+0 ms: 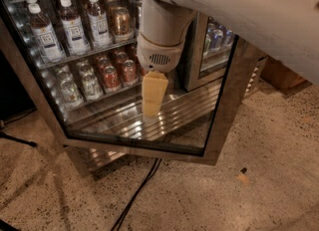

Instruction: Close left fridge door

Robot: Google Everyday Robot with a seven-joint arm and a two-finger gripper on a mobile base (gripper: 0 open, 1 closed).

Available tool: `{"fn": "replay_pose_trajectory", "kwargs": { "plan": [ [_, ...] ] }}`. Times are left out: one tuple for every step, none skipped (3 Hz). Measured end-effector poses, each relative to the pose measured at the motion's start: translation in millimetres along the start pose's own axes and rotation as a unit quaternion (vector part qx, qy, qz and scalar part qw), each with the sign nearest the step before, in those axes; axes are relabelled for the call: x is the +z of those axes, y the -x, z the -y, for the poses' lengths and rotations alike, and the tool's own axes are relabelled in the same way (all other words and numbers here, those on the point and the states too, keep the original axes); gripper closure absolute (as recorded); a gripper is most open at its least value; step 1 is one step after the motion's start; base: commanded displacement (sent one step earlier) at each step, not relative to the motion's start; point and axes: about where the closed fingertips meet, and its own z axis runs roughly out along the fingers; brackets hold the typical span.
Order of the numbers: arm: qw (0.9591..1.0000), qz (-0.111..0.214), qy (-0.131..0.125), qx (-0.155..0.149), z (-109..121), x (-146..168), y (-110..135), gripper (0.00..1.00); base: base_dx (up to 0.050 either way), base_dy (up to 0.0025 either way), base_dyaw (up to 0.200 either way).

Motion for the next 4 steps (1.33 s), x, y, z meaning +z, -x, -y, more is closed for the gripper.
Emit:
{"fn": "replay_pose_trajectory", "kwargs": {
  "plan": [
    [1.0, 0.0, 0.0, 0.0, 0.0, 0.0, 0.0, 0.0, 0.05, -0.00006, 0.002],
    [1.0, 0.0, 0.0, 0.0, 0.0, 0.0, 0.0, 0.0, 0.05, 0.00002, 0.0],
    [1.0, 0.0, 0.0, 0.0, 0.0, 0.0, 0.0, 0.0, 0.05, -0.00002, 0.0],
    [1.0, 0.0, 0.0, 0.0, 0.0, 0.0, 0.0, 0.0, 0.05, 0.0, 0.0]
  ]
}}
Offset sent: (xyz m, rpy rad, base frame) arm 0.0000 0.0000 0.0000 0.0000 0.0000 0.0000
